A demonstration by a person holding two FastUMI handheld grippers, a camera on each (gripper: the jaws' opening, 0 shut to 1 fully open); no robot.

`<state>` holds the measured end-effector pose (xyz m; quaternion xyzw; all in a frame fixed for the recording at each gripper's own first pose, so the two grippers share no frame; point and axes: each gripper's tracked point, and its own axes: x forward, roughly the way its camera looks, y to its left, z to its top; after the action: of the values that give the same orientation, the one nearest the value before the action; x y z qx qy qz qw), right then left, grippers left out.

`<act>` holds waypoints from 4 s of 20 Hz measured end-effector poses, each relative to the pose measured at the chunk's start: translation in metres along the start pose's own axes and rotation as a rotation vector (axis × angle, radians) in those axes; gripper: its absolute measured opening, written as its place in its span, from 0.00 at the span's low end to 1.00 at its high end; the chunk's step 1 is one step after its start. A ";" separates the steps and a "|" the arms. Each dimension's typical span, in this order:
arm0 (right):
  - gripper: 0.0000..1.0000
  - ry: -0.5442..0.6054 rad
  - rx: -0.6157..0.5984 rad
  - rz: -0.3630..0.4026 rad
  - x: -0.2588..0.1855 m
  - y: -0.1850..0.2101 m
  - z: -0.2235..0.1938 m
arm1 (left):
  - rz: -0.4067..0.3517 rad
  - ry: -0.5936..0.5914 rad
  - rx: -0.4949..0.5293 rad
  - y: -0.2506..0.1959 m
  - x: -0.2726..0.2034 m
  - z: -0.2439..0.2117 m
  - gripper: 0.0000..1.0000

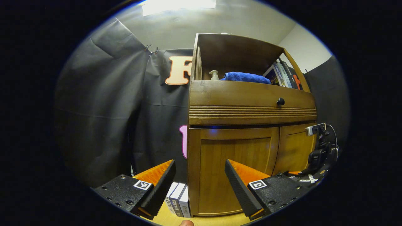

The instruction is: Open the right door of the double-door shoe cabinet with the right hand, and open the left door with the left hand.

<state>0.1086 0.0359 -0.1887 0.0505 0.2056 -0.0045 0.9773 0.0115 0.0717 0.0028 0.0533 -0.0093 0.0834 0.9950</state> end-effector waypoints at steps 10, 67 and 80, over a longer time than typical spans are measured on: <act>0.27 0.001 0.063 -0.050 -0.045 -0.017 -0.012 | -0.039 0.007 -0.027 -0.008 -0.014 0.001 0.96; 0.09 0.060 0.138 -0.203 -0.207 -0.230 -0.056 | -0.385 0.143 -0.034 -0.245 -0.055 -0.035 0.94; 0.09 0.047 0.128 -0.308 -0.217 -0.268 -0.049 | -0.272 0.279 0.009 -0.217 0.010 -0.113 0.94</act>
<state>-0.1176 -0.2282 -0.1715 0.0807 0.2332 -0.1661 0.9547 0.0591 -0.1276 -0.1320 0.0465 0.1365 -0.0450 0.9885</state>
